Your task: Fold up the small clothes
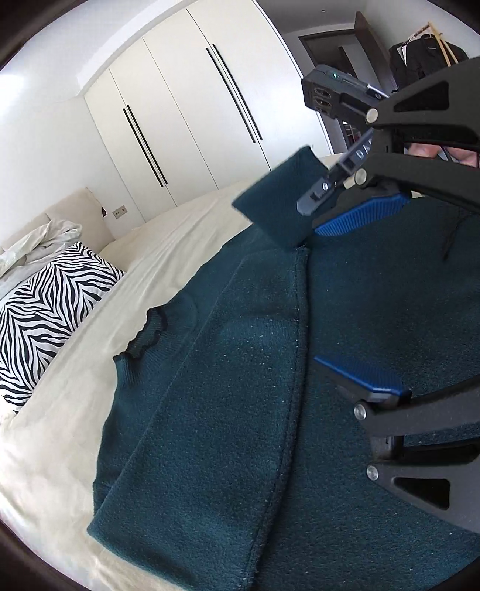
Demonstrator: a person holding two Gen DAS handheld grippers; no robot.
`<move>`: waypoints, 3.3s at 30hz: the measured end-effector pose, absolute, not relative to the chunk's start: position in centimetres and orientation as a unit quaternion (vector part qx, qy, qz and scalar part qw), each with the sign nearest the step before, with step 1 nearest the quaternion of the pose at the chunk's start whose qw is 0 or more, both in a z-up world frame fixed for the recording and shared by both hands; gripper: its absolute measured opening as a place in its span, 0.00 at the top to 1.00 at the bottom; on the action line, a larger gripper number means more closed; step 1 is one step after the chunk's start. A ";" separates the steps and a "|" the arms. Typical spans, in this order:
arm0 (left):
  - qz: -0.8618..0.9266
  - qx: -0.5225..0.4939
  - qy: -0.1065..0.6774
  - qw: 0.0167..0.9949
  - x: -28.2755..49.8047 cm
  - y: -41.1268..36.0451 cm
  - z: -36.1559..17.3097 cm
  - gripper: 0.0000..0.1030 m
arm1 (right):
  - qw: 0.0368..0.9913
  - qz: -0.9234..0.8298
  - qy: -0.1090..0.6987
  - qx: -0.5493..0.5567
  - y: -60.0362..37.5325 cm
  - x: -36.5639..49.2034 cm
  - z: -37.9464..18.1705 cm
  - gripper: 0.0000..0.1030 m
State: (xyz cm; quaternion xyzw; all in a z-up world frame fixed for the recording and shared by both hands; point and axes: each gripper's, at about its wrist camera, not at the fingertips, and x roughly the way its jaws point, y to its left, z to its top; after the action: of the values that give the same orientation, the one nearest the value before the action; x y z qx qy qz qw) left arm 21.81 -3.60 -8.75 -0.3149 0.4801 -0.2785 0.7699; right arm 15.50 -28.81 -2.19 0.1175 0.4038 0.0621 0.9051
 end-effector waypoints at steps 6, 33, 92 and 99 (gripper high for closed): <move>-0.307 -0.333 0.511 0.730 22.6 -6.6 -10.0 0.16 | 0.889 0.063 0.428 0.153 -23.7 12.2 -6.7 0.83; -0.321 -0.133 0.395 0.851 24.0 -9.0 2.6 0.91 | 0.805 0.105 0.402 0.424 -37.4 5.9 -9.5 0.36; -0.200 -0.065 0.422 0.882 30.5 -1.9 -12.9 0.13 | 0.754 0.142 0.398 0.502 -48.0 22.9 -11.5 0.36; -0.199 -0.062 0.419 0.883 30.2 -1.9 -13.0 0.13 | 0.758 0.162 0.400 0.489 -47.7 15.8 -11.2 0.36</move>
State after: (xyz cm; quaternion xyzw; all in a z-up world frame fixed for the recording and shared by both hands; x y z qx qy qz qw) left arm 30.17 -1.89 -12.98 -0.0620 0.4195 -0.1992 0.8835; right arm 15.85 -47.69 -11.17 0.4887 0.4004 0.1622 0.7580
